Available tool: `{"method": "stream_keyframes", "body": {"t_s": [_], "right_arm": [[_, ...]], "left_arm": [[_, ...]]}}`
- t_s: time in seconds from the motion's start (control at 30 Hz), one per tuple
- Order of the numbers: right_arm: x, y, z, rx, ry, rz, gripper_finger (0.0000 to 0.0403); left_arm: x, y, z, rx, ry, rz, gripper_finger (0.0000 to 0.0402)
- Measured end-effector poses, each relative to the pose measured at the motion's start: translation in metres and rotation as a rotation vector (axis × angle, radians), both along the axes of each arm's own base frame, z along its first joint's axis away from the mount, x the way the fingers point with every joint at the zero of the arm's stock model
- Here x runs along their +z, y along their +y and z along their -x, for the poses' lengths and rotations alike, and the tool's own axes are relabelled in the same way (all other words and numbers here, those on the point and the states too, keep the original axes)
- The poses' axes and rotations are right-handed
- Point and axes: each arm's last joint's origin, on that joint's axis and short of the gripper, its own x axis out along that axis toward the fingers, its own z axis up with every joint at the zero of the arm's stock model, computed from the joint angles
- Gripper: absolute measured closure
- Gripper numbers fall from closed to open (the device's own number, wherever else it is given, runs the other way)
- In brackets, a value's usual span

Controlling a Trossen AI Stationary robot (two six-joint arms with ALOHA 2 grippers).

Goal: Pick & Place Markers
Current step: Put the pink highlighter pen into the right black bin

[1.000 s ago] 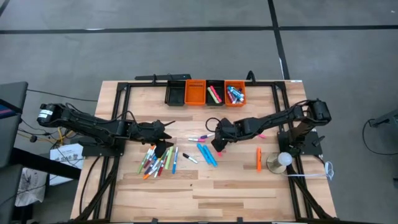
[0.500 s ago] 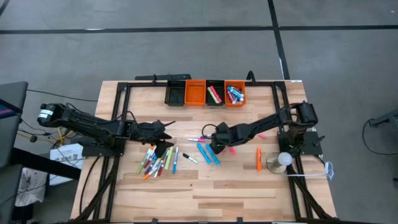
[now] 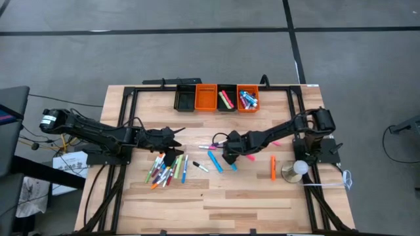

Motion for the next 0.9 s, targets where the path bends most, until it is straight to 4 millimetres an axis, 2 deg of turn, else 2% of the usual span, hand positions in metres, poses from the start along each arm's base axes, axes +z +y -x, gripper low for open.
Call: {"method": "stream_keyframes", "body": {"t_s": [0.27, 0.5, 0.7, 0.9], "right_arm": [[0.002, 0.002, 0.004, 0.043, 0.034, 0.012, 0.0348], [0.010, -0.001, 0.006, 0.049, 0.043, 0.018, 0.0344], [0.045, -0.022, -0.003, 0.058, 0.041, 0.094, 0.0343], [0.088, -0.065, -0.022, 0.103, -0.049, 0.169, 0.0343]], "left_arm": [[0.000, 0.000, 0.000, 0.000, 0.000, 0.000, 0.0188], [0.000, 0.000, 0.000, 0.000, -0.001, 0.000, 0.0188], [0.000, 0.000, 0.000, 0.000, -0.004, 0.001, 0.0188], [0.001, 0.000, 0.000, 0.000, -0.007, 0.001, 0.0188]]}}
